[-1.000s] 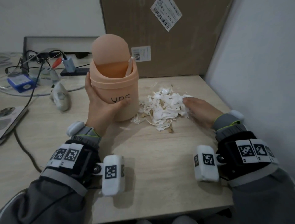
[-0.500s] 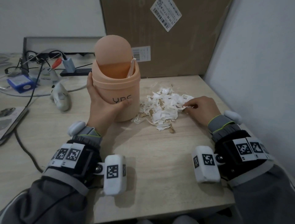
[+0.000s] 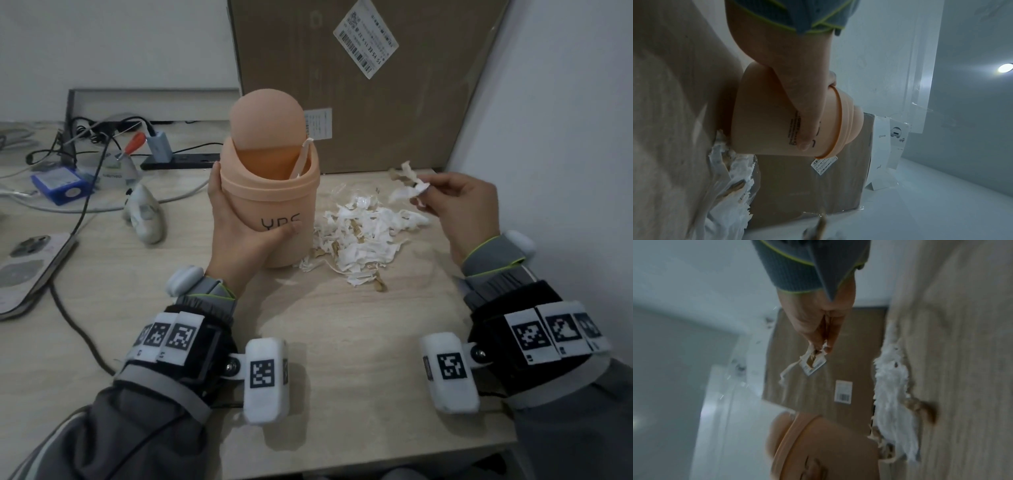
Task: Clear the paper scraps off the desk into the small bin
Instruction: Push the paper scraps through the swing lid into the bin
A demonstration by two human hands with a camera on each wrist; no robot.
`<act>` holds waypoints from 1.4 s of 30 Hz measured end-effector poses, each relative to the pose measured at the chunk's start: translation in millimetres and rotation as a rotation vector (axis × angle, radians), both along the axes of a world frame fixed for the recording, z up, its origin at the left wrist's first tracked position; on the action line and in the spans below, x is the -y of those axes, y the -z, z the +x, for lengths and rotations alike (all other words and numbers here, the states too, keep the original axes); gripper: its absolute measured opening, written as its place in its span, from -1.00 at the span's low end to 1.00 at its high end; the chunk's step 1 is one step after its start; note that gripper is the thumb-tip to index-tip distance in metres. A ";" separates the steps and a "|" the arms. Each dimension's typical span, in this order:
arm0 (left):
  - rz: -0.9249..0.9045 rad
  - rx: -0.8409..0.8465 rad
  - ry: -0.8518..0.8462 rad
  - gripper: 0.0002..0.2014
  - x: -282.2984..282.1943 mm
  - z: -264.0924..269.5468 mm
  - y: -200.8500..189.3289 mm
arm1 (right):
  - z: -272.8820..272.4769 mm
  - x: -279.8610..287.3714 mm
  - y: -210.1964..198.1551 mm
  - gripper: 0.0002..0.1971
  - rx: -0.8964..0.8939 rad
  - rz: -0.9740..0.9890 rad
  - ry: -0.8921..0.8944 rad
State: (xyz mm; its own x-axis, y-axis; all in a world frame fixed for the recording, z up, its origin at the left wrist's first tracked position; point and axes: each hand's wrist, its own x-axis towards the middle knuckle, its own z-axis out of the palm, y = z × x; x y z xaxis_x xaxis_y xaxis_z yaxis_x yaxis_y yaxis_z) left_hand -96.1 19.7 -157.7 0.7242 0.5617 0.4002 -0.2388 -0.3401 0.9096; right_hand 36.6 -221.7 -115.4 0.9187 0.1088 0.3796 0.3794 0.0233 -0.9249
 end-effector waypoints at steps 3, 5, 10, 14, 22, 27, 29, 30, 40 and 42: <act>0.016 0.003 0.015 0.32 -2.0 0.4 0.2 | -23.0 -25.7 -38.4 -0.87 0.132 0.013 -0.128; 0.012 -0.004 0.023 0.34 -2.4 0.9 -0.2 | -35.5 -47.4 -60.6 -0.86 0.246 -0.039 -0.198; 0.016 -0.022 0.030 0.33 -1.7 1.5 1.6 | -51.3 -98.8 -73.0 -0.84 0.531 -0.441 -0.169; 0.028 -0.022 0.042 0.31 -1.2 3.0 2.2 | -60.4 -116.0 -69.7 -0.82 0.568 -0.726 -0.117; 0.092 0.004 0.072 0.27 0.5 2.8 3.2 | -63.7 -110.9 -89.8 -0.77 0.568 -1.308 -0.319; 0.071 -0.002 0.072 0.31 -0.6 4.0 4.3 | -63.2 -97.8 -92.5 -0.72 0.654 -1.058 -0.158; 0.072 0.004 0.065 0.32 -1.4 3.4 4.6 | -70.8 -99.8 -87.4 -0.75 0.700 -0.787 -0.162; 0.074 0.008 0.065 0.32 -1.3 3.3 4.6 | -76.2 -101.6 -84.4 -0.76 0.690 -0.695 -0.224; 0.058 0.030 0.077 0.31 2.7 1.9 1.7 | -65.6 -116.9 -59.5 -0.79 0.711 -0.601 -0.046; 0.057 0.031 0.081 0.32 3.3 0.9 0.6 | -60.6 -112.6 -63.6 -0.82 0.658 -0.673 -0.012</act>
State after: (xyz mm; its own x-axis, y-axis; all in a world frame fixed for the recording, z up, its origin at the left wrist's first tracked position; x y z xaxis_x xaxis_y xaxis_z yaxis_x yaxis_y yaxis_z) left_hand -95.2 16.4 -158.2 0.7529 0.4775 0.4529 -0.2957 -0.3693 0.8810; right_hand -24.0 -109.1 -51.8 0.5395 0.5023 0.6757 0.8337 -0.4312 -0.3451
